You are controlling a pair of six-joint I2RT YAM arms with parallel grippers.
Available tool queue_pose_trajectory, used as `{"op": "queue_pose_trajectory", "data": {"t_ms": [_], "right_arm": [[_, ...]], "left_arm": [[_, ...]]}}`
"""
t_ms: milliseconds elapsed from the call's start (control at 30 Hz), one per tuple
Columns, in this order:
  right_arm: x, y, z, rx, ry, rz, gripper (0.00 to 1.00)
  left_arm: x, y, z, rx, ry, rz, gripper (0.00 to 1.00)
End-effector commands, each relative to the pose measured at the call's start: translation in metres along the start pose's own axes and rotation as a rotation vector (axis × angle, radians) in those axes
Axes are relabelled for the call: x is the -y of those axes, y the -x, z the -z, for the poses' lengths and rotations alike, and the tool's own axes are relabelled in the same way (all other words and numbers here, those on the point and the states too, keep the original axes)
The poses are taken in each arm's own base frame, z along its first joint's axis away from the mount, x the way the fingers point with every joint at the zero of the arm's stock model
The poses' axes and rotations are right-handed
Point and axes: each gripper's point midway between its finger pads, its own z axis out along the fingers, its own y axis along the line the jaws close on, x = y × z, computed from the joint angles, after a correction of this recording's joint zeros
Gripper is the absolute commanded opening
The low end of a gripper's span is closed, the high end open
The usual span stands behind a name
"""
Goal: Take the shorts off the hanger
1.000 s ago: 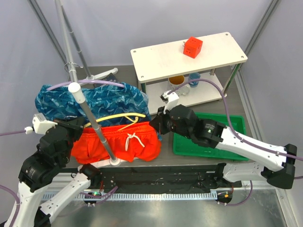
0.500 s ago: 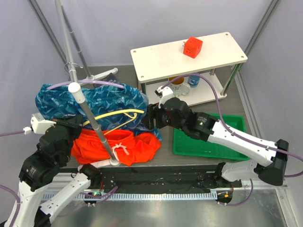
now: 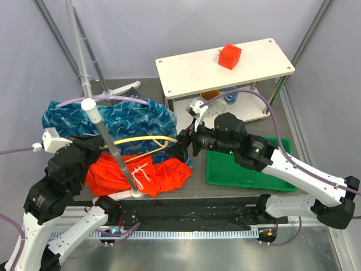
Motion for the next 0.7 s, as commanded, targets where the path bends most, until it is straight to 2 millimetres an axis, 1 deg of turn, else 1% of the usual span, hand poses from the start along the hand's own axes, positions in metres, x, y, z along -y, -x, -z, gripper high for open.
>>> {"op": "queue_pose_trajectory", "data": {"t_ms": [0,33,133,233,333,367,400,533,567,633,667], "right_arm": [[-0.021,0.031,-0.004,0.057,0.096,0.099,0.82],[-0.02,0.027,-0.01,0.038,0.1,0.117,0.82],[-0.021,0.028,-0.011,0.007,0.108,0.14,0.81],[-0.024,0.027,-0.009,0.001,0.125,0.161,0.81],[-0.029,0.022,-0.009,-0.008,0.165,0.173,0.77],[-0.03,0.021,-0.009,-0.006,0.177,0.178,0.74],[-0.035,0.019,-0.009,-0.01,0.206,0.179,0.72],[-0.043,0.012,-0.014,-0.019,0.269,0.175,0.63],[-0.042,0.011,-0.015,-0.02,0.27,0.175,0.58],[-0.043,0.01,-0.018,-0.013,0.282,0.176,0.55],[-0.045,0.009,-0.021,-0.011,0.293,0.178,0.49]], "left_arm": [[0.03,0.016,0.006,0.027,-0.107,0.071,0.0],[0.031,0.015,0.007,0.022,-0.111,0.073,0.0],[0.036,0.01,0.007,-0.004,-0.124,0.086,0.0],[0.04,0.004,0.007,-0.036,-0.14,0.083,0.0],[0.044,0.003,0.009,-0.052,-0.158,0.086,0.0],[0.044,0.002,0.009,-0.056,-0.162,0.088,0.0],[0.045,0.001,0.01,-0.062,-0.164,0.09,0.0],[0.049,-0.008,0.008,-0.096,-0.18,0.084,0.0],[0.05,-0.009,0.007,-0.102,-0.18,0.082,0.0],[0.049,-0.012,0.006,-0.112,-0.177,0.072,0.0],[0.049,-0.013,0.005,-0.112,-0.173,0.07,0.0]]}}
